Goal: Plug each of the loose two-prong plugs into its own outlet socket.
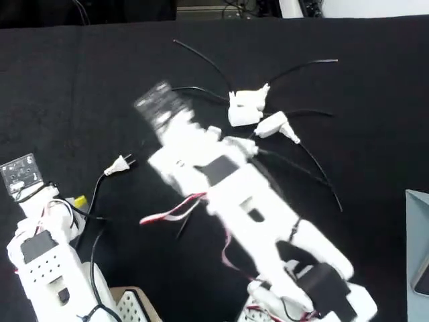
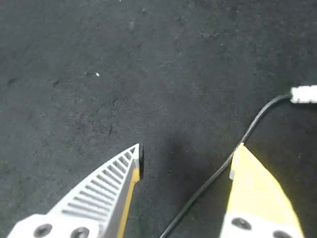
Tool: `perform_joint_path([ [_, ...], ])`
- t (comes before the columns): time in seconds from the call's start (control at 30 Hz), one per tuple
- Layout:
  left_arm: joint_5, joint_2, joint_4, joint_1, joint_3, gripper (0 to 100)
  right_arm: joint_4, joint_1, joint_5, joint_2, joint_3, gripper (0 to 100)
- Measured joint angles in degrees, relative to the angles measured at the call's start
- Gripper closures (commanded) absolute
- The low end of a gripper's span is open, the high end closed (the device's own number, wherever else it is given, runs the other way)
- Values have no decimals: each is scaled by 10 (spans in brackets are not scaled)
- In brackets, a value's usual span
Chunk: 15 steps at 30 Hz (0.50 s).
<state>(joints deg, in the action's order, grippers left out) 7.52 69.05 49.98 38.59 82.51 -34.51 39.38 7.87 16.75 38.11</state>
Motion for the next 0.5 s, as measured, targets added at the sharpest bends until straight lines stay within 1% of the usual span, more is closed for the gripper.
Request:
perform_joint_path([
  [0.03,-2,0,0,0,0,709,-1,20,11,-17,-1,721],
  [0.13,-2,0,-4,0,0,710,-4,66,40,-73,-28,737],
  [0.23,-2,0,-5,0,0,710,-4,98,70,-140,-70,738],
  [0.5,-2,0,-5,0,0,710,-4,110,120,-308,-207,737],
])
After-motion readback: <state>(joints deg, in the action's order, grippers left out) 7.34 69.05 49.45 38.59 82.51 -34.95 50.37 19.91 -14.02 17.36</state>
